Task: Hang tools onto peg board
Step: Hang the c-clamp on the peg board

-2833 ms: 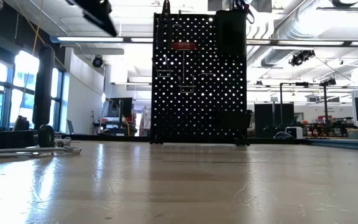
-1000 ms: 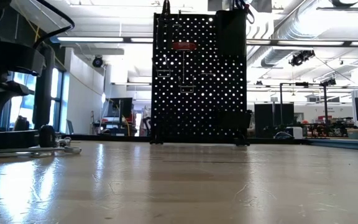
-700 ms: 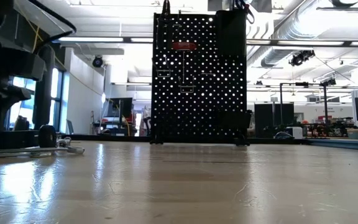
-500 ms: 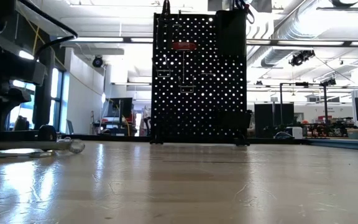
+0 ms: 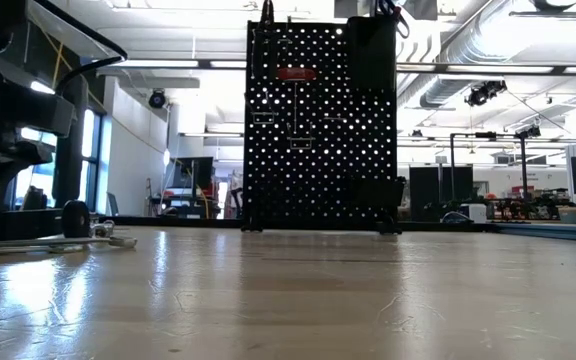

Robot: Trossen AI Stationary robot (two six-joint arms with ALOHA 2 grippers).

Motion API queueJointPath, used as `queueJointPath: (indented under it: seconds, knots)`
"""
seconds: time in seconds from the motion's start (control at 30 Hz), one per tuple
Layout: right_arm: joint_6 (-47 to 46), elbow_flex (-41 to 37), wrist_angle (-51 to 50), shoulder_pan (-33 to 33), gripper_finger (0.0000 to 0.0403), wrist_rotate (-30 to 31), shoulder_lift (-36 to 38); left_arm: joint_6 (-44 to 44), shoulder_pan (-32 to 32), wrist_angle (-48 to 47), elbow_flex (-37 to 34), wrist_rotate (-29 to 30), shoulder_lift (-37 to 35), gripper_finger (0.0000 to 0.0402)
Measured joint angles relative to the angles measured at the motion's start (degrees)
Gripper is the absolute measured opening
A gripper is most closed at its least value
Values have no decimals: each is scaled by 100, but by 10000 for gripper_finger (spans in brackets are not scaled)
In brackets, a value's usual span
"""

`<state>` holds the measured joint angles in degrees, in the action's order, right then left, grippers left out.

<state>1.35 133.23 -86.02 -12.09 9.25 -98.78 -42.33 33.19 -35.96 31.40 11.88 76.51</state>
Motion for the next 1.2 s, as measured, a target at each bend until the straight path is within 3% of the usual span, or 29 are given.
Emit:
queueJointPath:
  seconds: [0.5,0.87,1.03,1.2]
  knots:
    - [-327,-2,-343,-58,177,345,2,574,-21,-794,764,192,-254,71]
    - [-798,-2,-404,-464,177,723,4,1450,-17,-1057,1642,501,-256,71]
    - [-809,-2,40,-619,177,274,4,1972,-72,-1337,2175,1000,-256,71]
    - [18,-2,1392,-1007,177,-688,-43,2649,-186,-1371,2582,1611,-258,71]
